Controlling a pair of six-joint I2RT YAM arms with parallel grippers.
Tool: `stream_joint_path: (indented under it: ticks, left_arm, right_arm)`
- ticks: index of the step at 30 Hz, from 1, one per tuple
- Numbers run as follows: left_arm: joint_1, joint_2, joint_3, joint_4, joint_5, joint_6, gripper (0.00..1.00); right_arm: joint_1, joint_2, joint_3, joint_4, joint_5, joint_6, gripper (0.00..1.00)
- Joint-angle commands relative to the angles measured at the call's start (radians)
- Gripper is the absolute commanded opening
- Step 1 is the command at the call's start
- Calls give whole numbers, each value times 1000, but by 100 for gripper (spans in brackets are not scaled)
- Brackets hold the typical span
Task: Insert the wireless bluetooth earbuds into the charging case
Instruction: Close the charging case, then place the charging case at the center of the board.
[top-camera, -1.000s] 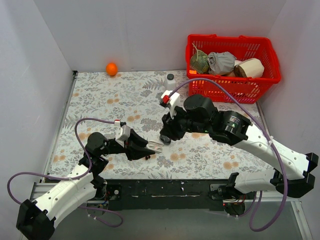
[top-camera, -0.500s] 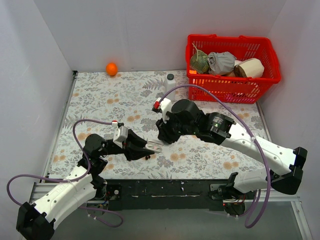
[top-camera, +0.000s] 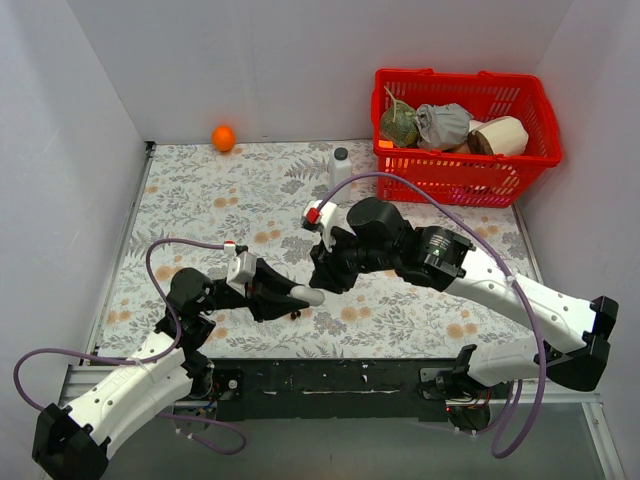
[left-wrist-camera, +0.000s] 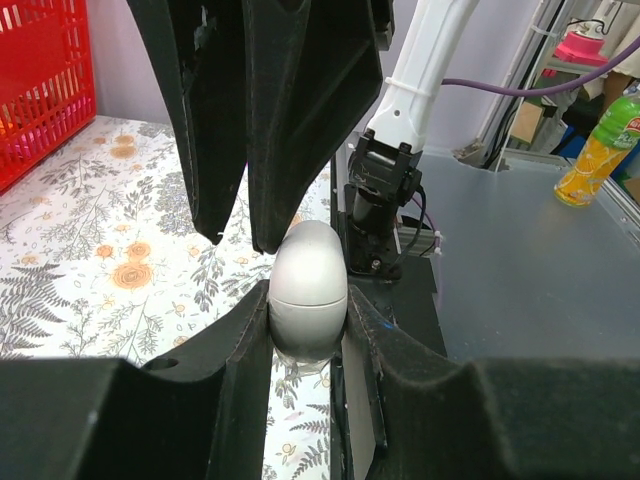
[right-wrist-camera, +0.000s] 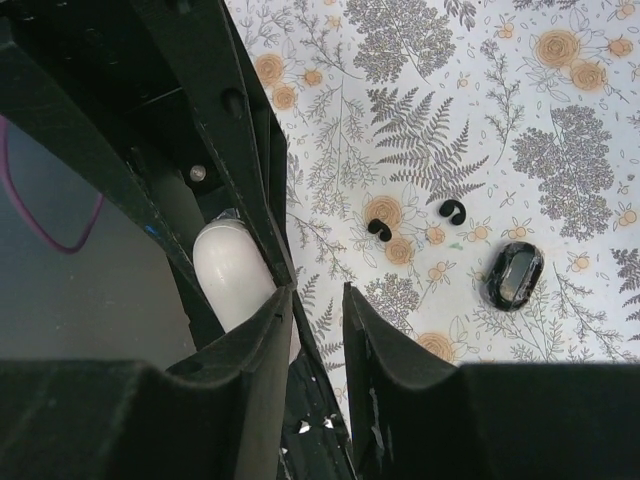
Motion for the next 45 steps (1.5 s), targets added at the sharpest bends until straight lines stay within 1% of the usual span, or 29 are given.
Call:
stream_joint_path:
  ticks: [1,5,8,9,10,11,12,13,14,16,17,19,20,21,22,23,24,26,27,28,30,31,34,35,40,43,44,45]
  left_arm:
    - [-5,-5,1,6,-33,-1,0]
    - [-5,8,10,-21,-52,-15,0]
    - [-3,30,28,-76,-101,-32,0]
    - [-5,36,43,-95,-127,-45,0]
    - [-5,56,50,-115,-161,-91,0]
    - [-5,67,59,-157,-233,-117,0]
    - [-5,81,69,-187,-271,-134,0]
    - [-3,100,95,-214,-308,-174,0]
    - [-2,145,109,-271,-377,-185,0]
    - [4,209,157,-310,-414,-199,0]
    - [6,272,174,-337,-433,-205,0]
    - [17,324,220,-357,-505,-219,0]
    - [21,376,238,-377,-532,-236,0]
    - [38,401,250,-380,-586,-242,1]
    - [56,429,261,-380,-595,-246,1]
    - [79,456,283,-370,-596,-265,1]
    - [146,525,292,-360,-574,-276,1]
    - [226,602,326,-337,-519,-300,0]
    - [298,690,339,-325,-490,-314,0]
    - [326,731,353,-314,-435,-314,0]
    - [372,812,404,-307,-402,-296,2]
    - [385,890,424,-307,-375,-288,2]
    - [403,987,514,-348,-356,-253,4]
    - [405,1030,533,-366,-379,-247,5]
    - [423,1127,594,-382,-401,-227,7]
    - [425,1176,608,-400,-414,-222,14]
    - [425,1185,616,-418,-421,-214,20]
    - [425,1203,616,-428,-437,-214,23]
  right_arm:
    - [0,-34,-14,31,-27,-16,34]
    - [0,-59,-33,50,51,3,34]
    - [0,-114,-67,91,213,42,38]
    - [0,-128,-75,97,329,59,42]
    - [-7,-157,-87,102,374,75,43]
    - [-18,-171,-113,114,407,94,44]
    - [-33,-197,-135,123,427,108,46]
    - [-73,-208,-157,134,416,119,46]
    - [-96,-215,-181,157,398,128,47]
    - [-147,-234,-257,178,337,156,47]
    - [-152,-237,-285,191,329,162,47]
    - [-155,-252,-346,218,335,182,47]
    - [-156,-255,-362,223,336,187,47]
    - [-156,-261,-391,240,335,193,47]
    - [-156,-265,-403,243,330,196,47]
    - [-156,-266,-414,249,327,199,47]
    - [-156,-272,-428,261,321,202,47]
    - [-156,-278,-455,269,319,207,47]
    - [-156,-286,-463,274,313,210,47]
    - [-156,-291,-469,283,309,210,47]
    - [-156,-303,-484,286,300,211,46]
    - [-156,-307,-489,291,296,211,46]
    - [-156,-323,-501,286,295,208,46]
    - [-156,-326,-506,288,296,205,46]
    - [-156,-338,-517,286,307,194,46]
    - [-155,-335,-520,286,309,187,46]
    - [-156,-334,-521,284,310,185,46]
    - [-156,-334,-521,283,313,182,46]
